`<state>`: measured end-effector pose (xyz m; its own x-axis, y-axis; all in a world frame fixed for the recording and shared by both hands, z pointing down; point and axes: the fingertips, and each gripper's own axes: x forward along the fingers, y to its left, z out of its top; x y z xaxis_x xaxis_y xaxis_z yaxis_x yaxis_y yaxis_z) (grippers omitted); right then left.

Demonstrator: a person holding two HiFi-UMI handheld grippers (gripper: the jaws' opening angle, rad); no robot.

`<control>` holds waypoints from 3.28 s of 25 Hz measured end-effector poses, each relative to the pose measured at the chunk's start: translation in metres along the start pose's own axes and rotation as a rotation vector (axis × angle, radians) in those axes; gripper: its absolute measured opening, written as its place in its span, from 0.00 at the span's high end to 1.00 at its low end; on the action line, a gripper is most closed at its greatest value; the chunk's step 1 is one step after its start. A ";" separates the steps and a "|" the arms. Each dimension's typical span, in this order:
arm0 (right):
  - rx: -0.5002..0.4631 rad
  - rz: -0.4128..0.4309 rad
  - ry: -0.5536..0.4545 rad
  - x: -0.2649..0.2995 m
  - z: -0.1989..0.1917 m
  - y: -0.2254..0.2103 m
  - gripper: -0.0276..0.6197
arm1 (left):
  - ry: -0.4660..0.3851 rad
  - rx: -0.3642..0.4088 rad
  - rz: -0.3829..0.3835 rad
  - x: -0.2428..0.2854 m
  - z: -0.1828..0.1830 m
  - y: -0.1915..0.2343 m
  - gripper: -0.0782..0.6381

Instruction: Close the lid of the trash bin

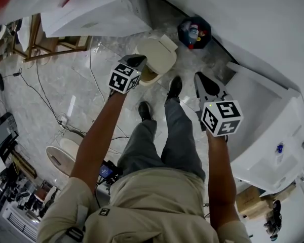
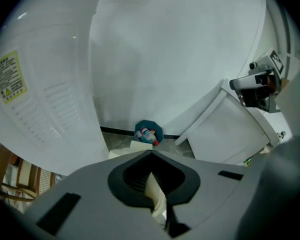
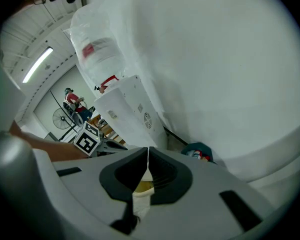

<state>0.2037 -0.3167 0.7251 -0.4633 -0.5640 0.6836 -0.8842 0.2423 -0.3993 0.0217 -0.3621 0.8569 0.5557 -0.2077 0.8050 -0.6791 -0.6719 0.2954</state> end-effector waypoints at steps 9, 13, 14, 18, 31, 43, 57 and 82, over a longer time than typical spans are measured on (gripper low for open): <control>-0.019 0.003 0.041 0.016 -0.010 0.010 0.92 | 0.135 -0.075 0.026 0.018 -0.081 0.020 0.87; -0.020 -0.001 0.061 0.021 -0.021 0.006 0.92 | 0.191 -0.137 0.043 0.031 -0.125 0.033 0.87; -0.019 -0.003 0.067 0.022 -0.024 0.004 0.92 | 0.202 -0.154 0.044 0.034 -0.134 0.036 0.87; -0.012 -0.010 0.091 0.028 -0.039 -0.003 0.92 | 0.249 -0.189 0.056 0.049 -0.168 0.046 0.87; -0.024 -0.015 0.140 0.051 -0.076 -0.006 0.92 | 0.304 -0.197 0.036 0.096 -0.211 0.064 0.87; -0.034 -0.012 0.152 0.048 -0.096 0.002 0.92 | 0.307 -0.165 0.048 0.101 -0.221 0.066 0.87; -0.119 -0.003 0.017 -0.026 -0.019 0.066 0.92 | 0.193 -0.064 0.037 -0.019 -0.134 0.029 0.87; -0.398 0.054 -0.395 -0.256 0.151 0.284 0.92 | -0.690 0.245 0.047 -0.510 0.125 -0.112 0.87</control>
<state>0.0801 -0.2226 0.3446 -0.5187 -0.7768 0.3570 -0.8496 0.5151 -0.1134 -0.1260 -0.2697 0.3493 0.7589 -0.5867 0.2826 -0.6282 -0.7739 0.0803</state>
